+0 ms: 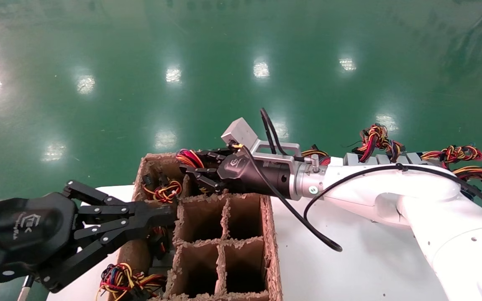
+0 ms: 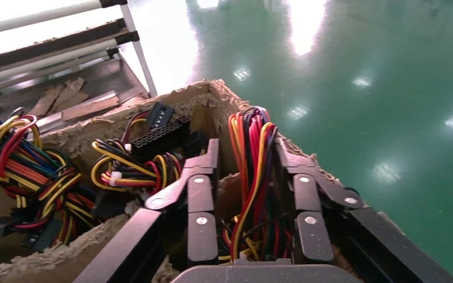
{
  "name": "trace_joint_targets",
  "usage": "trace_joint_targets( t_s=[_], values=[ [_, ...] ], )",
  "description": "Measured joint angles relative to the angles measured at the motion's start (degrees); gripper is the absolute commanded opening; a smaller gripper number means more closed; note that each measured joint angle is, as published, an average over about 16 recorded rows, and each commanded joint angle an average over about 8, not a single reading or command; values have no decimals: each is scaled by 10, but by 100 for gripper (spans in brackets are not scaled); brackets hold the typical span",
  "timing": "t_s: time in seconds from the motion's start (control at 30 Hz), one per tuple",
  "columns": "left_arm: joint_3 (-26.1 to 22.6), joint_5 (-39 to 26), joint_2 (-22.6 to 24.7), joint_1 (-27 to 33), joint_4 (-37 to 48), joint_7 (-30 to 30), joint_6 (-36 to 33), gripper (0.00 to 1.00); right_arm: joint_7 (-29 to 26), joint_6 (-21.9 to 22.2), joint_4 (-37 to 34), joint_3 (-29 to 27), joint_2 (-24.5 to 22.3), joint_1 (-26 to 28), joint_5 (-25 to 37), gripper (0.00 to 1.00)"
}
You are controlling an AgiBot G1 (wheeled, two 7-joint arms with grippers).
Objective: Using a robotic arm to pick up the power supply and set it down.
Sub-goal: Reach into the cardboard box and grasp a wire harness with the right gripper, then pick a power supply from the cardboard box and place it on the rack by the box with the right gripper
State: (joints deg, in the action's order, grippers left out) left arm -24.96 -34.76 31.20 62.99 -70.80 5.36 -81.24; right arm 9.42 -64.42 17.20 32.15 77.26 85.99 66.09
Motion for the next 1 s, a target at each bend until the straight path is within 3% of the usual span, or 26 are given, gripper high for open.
trace_joint_targets(
  t_s=[0.57, 1.0],
  values=[
    [0, 0, 0, 0, 0, 0, 0, 0, 28, 0, 16, 23, -9, 11, -8, 0],
    [0, 0, 0, 0, 0, 0, 0, 0, -3, -20, 62, 3, -44, 9, -47, 0]
  ],
)
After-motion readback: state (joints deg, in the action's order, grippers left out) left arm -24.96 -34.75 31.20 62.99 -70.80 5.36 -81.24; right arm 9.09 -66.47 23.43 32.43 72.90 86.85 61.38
